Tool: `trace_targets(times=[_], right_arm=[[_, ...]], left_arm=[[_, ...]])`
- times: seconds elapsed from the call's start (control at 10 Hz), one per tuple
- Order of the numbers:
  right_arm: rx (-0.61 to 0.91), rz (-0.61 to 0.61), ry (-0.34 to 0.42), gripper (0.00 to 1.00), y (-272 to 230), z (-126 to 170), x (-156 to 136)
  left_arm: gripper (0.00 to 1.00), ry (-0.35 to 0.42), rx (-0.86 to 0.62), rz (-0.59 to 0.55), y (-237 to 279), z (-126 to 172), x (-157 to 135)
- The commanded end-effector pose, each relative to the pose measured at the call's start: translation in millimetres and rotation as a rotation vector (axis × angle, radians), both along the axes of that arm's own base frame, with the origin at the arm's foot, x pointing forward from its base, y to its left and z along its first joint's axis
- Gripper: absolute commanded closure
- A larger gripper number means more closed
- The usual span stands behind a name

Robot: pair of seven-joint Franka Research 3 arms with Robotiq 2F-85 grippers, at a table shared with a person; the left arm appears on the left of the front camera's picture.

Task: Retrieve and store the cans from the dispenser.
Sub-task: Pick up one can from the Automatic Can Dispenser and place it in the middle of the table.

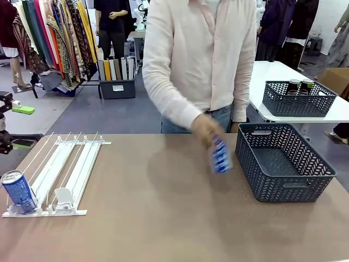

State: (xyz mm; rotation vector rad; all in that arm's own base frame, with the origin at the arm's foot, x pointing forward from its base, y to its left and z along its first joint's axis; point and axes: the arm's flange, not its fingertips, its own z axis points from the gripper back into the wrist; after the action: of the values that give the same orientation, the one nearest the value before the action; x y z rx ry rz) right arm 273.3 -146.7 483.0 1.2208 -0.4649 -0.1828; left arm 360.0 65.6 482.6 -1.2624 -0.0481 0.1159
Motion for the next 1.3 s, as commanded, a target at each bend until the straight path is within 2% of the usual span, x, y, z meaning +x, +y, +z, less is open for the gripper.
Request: trace_targets(times=[0.0,0.9,1.0,1.1,1.2], right_arm=[[0.017,0.001,-0.039,0.00,1.3,1.4,3.4],[0.017,0.001,-0.039,0.00,1.3,1.4,3.4],[0.017,0.001,-0.039,0.00,1.3,1.4,3.4],[0.017,0.001,-0.039,0.00,1.3,1.4,3.4],[0.017,0.001,-0.039,0.00,1.3,1.4,3.4]], left_arm=[[0.00,-0.004,-0.017,-0.006,2.2,2.2,2.7],[0.00,0.003,0.001,-0.002,0.4,-0.1,2.5],[0.00,-0.076,0.171,-0.080,-8.5,-7.5,26.7],[0.00,-0.169,0.356,-0.249,-15.2,-8.8,27.8],[0.00,-0.221,0.685,-0.356,-11.0,-11.0,23.2]])
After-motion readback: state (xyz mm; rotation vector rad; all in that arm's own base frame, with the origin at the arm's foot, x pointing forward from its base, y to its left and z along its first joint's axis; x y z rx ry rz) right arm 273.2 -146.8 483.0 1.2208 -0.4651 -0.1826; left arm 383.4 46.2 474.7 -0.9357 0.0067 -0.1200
